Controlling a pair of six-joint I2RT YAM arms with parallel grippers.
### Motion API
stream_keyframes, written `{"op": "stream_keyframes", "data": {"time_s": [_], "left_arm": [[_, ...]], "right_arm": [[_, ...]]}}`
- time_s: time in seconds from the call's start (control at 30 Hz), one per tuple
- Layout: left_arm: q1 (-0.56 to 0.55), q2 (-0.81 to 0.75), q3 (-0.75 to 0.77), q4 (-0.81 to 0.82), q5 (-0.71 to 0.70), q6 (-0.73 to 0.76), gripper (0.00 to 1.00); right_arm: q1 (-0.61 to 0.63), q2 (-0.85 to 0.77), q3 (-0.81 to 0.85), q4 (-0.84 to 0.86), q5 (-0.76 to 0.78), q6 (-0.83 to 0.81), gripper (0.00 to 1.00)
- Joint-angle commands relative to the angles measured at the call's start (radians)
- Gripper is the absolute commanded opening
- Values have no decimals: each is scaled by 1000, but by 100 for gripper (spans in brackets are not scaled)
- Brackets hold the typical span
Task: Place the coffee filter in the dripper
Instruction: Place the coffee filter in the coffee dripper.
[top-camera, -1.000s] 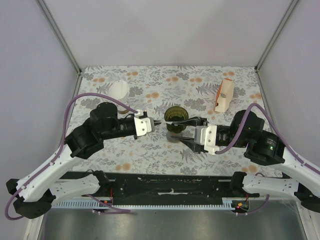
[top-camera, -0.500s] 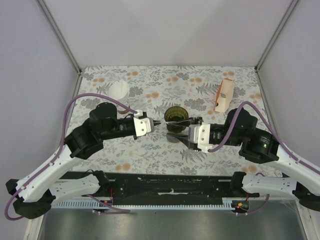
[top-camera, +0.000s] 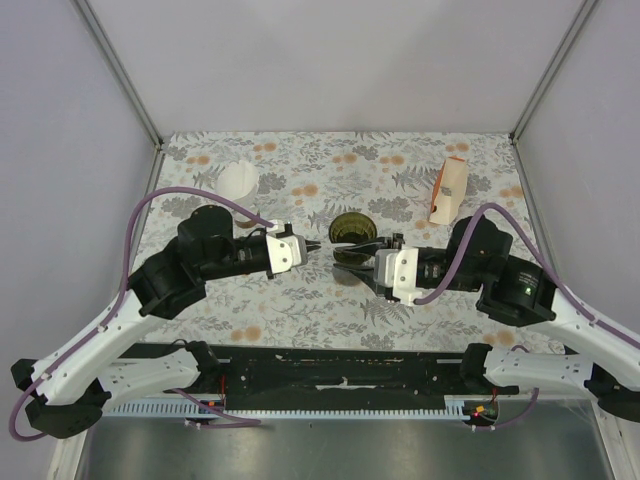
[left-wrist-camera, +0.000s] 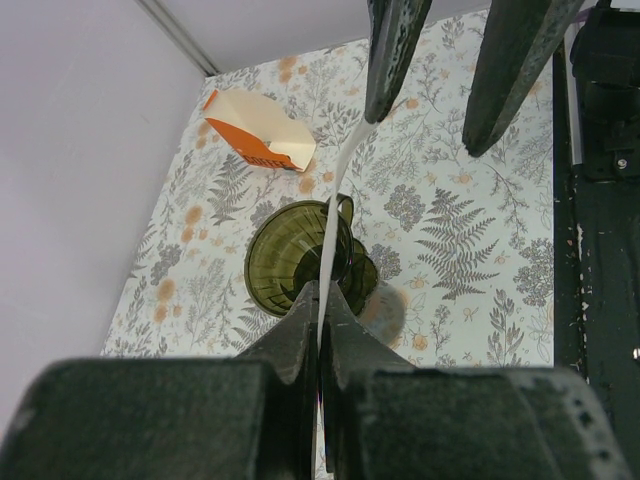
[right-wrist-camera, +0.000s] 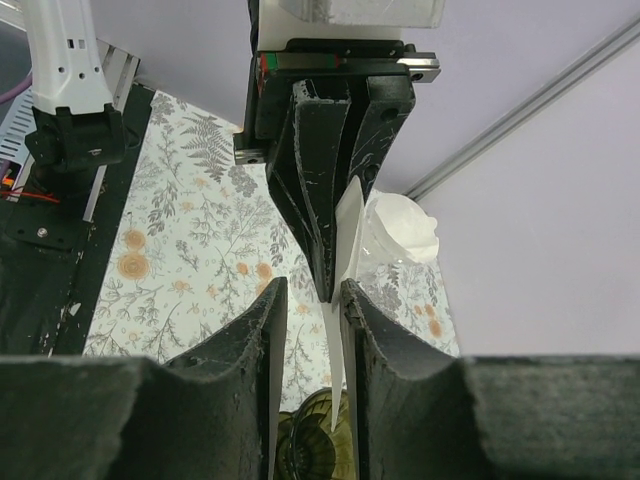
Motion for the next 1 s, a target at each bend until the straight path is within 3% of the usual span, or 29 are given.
{"op": "stream_keyframes", "data": {"time_s": [0.0, 0.27, 0.97], "left_arm": [[-5, -18, 0, 51, -13, 17, 2], [-5, -12, 3, 51, -7, 25, 2], [-6, -13, 5, 15, 12, 55, 2]], "right_arm": [[-1, 22, 22, 25, 29, -24, 33], [-1, 37, 24, 27, 57, -34, 33], [-2, 60, 67, 50, 121, -86, 43]]}}
